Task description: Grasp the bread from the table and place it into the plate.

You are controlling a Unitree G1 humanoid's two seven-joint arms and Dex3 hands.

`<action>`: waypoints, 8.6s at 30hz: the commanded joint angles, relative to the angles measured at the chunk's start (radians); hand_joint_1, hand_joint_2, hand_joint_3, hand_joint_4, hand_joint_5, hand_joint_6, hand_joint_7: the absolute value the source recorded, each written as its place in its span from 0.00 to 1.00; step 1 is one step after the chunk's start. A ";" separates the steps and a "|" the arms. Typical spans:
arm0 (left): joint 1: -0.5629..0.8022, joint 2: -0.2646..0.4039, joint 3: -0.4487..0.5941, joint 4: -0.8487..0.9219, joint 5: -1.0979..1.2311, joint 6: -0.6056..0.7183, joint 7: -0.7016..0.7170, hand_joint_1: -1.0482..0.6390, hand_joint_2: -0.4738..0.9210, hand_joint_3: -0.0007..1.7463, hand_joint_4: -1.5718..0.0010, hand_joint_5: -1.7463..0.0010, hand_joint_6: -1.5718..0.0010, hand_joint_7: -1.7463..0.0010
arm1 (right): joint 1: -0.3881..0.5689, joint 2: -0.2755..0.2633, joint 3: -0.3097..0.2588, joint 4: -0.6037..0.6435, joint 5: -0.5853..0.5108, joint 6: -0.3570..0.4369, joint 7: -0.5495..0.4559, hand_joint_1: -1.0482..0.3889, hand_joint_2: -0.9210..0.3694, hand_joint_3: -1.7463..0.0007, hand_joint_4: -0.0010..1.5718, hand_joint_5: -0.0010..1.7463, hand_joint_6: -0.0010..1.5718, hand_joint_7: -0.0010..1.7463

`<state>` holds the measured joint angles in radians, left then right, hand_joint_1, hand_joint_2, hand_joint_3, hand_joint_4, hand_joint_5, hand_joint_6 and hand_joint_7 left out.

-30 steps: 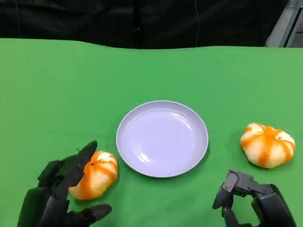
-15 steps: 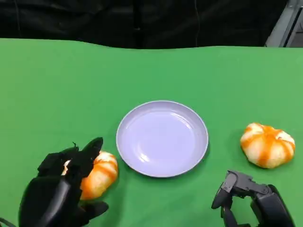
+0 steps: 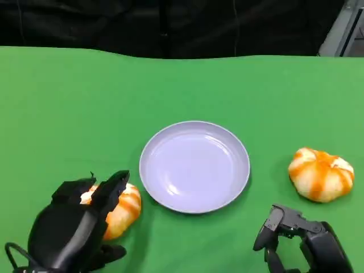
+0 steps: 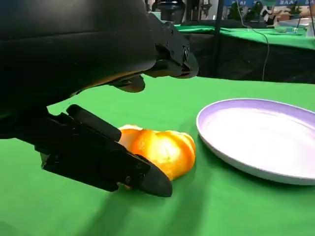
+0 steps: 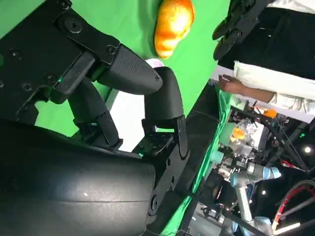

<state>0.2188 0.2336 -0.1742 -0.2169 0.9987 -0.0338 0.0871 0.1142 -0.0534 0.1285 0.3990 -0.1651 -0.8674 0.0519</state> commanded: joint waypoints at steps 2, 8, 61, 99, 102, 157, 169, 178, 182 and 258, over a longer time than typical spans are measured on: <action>-0.064 0.030 -0.064 0.015 0.128 0.125 -0.095 0.29 0.95 0.00 0.85 0.82 0.82 1.00 | -0.004 -0.006 -0.005 -0.004 0.006 -0.008 -0.006 0.37 0.50 0.10 0.52 1.00 0.51 0.86; -0.085 0.035 -0.095 0.022 0.148 0.183 -0.111 0.30 0.95 0.00 0.83 0.84 0.82 1.00 | -0.004 -0.007 -0.005 -0.005 0.004 -0.007 -0.007 0.37 0.49 0.10 0.52 1.00 0.51 0.86; -0.264 0.119 -0.180 0.423 -0.137 0.003 0.281 0.54 0.78 0.45 0.46 0.09 0.23 0.80 | -0.012 -0.007 -0.006 0.010 -0.005 -0.022 -0.013 0.37 0.49 0.11 0.52 1.00 0.50 0.86; -0.351 0.052 -0.126 0.348 -0.105 -0.202 0.503 0.55 0.55 0.79 0.41 0.00 0.45 0.18 | -0.014 -0.011 -0.009 0.002 0.015 -0.012 -0.001 0.37 0.47 0.15 0.51 1.00 0.50 0.87; -0.395 0.029 -0.144 0.401 -0.104 -0.207 0.507 0.54 0.53 0.80 0.42 0.00 0.47 0.16 | -0.012 -0.012 -0.010 0.000 0.011 -0.010 -0.004 0.37 0.47 0.15 0.52 1.00 0.50 0.87; -0.755 -0.075 -0.353 0.774 -0.224 -0.007 -0.056 0.08 1.00 0.26 1.00 0.99 0.96 1.00 | 0.010 -0.007 -0.006 -0.028 -0.011 -0.014 -0.016 0.37 0.46 0.12 0.50 1.00 0.49 0.87; -0.731 -0.055 -0.351 0.703 -0.222 0.015 -0.100 0.06 1.00 0.29 0.99 0.99 0.96 1.00 | 0.010 -0.008 -0.007 -0.026 -0.012 -0.014 -0.016 0.38 0.46 0.13 0.50 1.00 0.48 0.87; -0.413 0.075 -0.170 0.322 -0.333 -0.193 0.045 0.23 1.00 0.13 0.80 0.88 0.81 0.95 | 0.003 -0.011 -0.007 -0.016 -0.003 -0.019 -0.010 0.38 0.46 0.13 0.49 1.00 0.48 0.87; -0.343 0.102 -0.128 0.274 -0.362 -0.261 0.065 0.26 1.00 0.11 0.75 0.85 0.76 0.94 | 0.006 -0.011 -0.005 -0.022 0.006 -0.008 -0.003 0.38 0.46 0.13 0.50 1.00 0.48 0.87; 0.062 -0.199 0.175 0.382 -0.912 -0.774 -0.006 0.63 0.74 0.64 0.54 0.00 0.57 0.07 | 0.000 -0.027 -0.008 -0.002 0.016 -0.031 0.006 0.38 0.44 0.15 0.50 1.00 0.47 0.89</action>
<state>0.2856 0.0299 -0.0150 0.1591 0.0784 -0.7925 0.0794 0.1183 -0.0673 0.1269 0.3864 -0.1610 -0.8807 0.0571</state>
